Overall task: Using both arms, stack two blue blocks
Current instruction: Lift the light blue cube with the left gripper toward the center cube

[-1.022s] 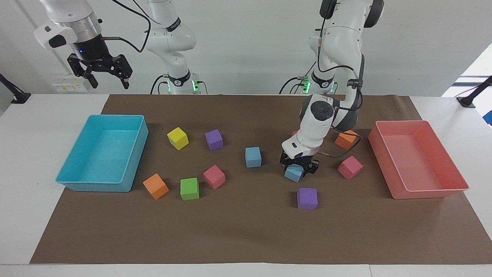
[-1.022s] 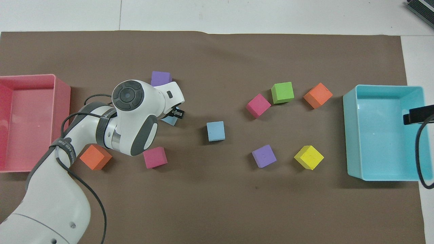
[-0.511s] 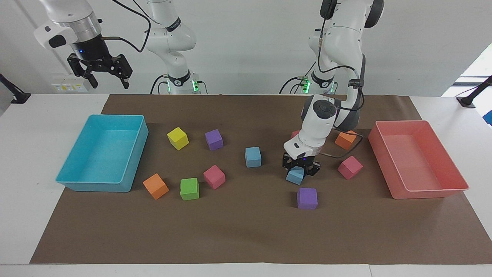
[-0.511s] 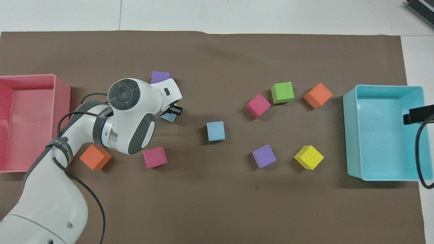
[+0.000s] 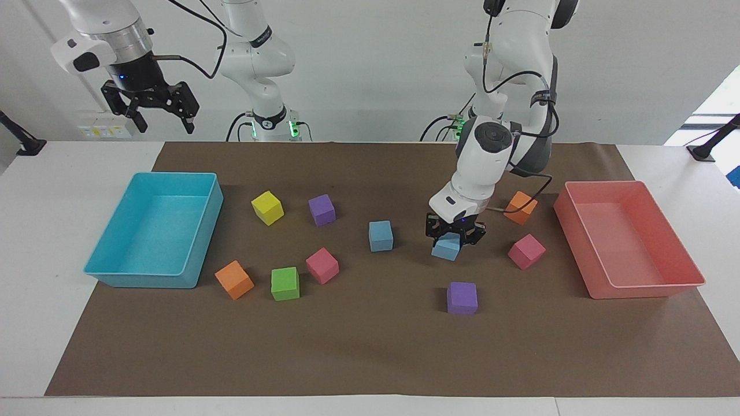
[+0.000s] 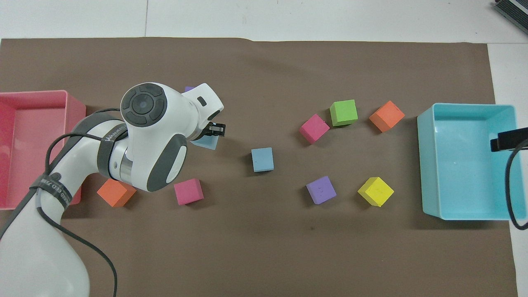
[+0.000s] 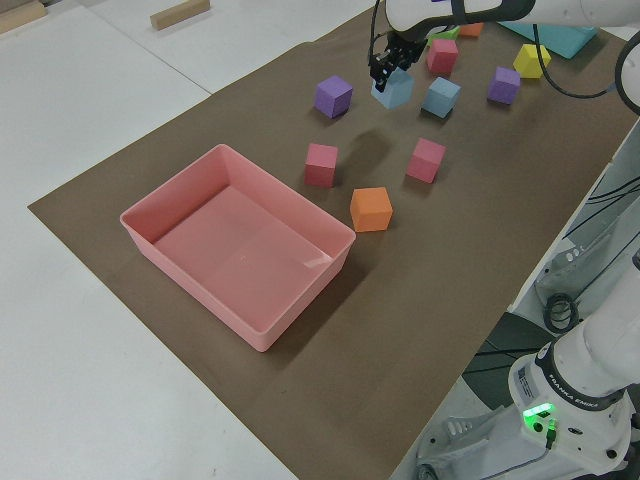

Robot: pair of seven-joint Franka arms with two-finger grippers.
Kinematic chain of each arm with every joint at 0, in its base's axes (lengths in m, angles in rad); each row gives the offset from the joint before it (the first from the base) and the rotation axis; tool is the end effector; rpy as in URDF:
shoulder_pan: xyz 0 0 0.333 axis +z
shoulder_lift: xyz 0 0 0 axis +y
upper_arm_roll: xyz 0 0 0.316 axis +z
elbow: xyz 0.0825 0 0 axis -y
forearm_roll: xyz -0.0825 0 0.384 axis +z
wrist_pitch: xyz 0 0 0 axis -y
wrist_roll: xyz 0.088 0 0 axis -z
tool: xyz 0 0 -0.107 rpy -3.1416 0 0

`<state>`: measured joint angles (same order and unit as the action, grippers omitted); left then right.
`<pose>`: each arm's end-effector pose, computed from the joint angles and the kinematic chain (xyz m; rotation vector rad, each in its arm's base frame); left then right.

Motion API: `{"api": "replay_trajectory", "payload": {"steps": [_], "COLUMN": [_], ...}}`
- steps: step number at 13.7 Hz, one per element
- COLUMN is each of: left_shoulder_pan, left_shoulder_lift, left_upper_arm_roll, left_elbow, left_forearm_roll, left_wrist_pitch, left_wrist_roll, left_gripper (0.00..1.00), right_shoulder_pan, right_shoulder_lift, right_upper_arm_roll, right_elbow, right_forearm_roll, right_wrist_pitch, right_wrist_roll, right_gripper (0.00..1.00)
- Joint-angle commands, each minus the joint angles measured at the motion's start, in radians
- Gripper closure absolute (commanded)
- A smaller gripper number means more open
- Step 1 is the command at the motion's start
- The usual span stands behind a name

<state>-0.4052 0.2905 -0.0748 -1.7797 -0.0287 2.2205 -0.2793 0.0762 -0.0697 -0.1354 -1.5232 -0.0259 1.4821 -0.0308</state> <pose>0.5770 -0.2973 0.4086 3.0255 -0.2735 0.1879 0.5220 -0.0370 0.6761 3.1233 -0.0482 0.0425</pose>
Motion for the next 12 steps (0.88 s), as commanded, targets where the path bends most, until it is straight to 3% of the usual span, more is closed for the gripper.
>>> {"api": "replay_trajectory", "payload": {"steps": [1,4,8,12], "left_shoulder_pan": [-0.056,-0.125,-0.210,-0.215], "left_shoulder_lift": [0.038,0.071,0.091,0.105], "left_upper_arm_roll": [0.007,0.009,0.010,0.009], "left_elbow": [0.101,0.192,0.192,0.180], "left_forearm_roll": [0.010,0.006,0.027,0.046], "left_wrist_pitch": [-0.082,-0.142,-0.119,-0.077], "left_wrist_roll": [-0.147,-0.306,-0.446,-0.543], "left_gripper": [1.00,1.00,1.00,1.00], "right_shoulder_pan": [-0.004,-0.004,-0.004,-0.004], "right_shoulder_lift": [-0.016,-0.016,-0.016,-0.015], "right_upper_arm_roll": [0.003,0.003,0.003,0.003], "right_elbow": [-0.009,-0.011,-0.011,-0.011], "right_forearm_roll": [0.011,0.011,0.011,0.011], "right_wrist_pitch": [-0.011,-0.011,-0.011,-0.011], "right_wrist_roll": [-0.011,-0.011,-0.011,-0.011], "right_gripper": [0.00,0.00,0.00,0.00]}}
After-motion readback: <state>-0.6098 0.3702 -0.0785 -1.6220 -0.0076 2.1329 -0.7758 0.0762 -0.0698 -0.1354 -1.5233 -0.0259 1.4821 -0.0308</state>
